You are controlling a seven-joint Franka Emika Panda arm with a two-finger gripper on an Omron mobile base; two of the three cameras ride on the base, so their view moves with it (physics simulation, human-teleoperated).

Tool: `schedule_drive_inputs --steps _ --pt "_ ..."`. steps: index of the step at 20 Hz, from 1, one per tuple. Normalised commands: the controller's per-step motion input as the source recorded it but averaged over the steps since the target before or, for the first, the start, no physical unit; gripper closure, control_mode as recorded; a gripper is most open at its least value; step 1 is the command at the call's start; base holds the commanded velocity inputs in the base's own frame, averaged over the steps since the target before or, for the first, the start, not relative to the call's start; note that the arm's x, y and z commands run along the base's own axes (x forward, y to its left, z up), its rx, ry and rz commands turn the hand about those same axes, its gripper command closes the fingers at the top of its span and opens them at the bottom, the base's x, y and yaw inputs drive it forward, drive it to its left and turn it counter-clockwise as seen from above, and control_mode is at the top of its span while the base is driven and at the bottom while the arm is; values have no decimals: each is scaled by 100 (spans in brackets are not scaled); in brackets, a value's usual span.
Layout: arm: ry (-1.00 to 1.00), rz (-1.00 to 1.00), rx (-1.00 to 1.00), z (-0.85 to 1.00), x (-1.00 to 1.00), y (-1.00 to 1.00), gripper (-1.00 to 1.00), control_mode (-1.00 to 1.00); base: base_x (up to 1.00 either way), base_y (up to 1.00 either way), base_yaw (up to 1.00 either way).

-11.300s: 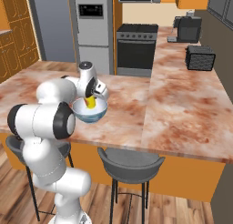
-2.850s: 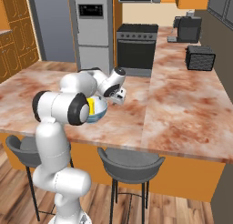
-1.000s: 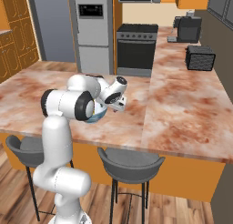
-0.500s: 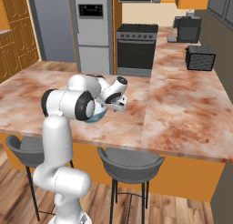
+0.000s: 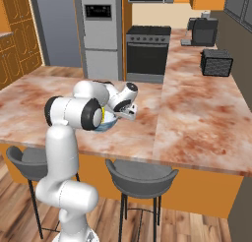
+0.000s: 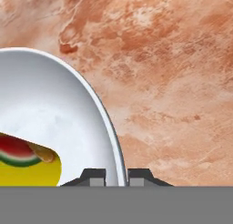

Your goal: Place the cup inside the bowl on the dining table and move the bowl to any counter.

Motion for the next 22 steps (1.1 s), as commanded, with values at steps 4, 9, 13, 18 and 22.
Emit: schedule_drive_inputs --steps 4,9,13,18,22 --pt "0 0 0 24 -3 0 100 -100 0 0 0" --pt "0 0 0 37 0 0 100 -100 0 0 0" --pt "0 0 0 33 0 0 100 -100 0 0 0" --pt "0 0 0 34 -7 0 100 -100 0 0 0" --pt "0 0 0 37 -30 0 100 -100 0 0 0"
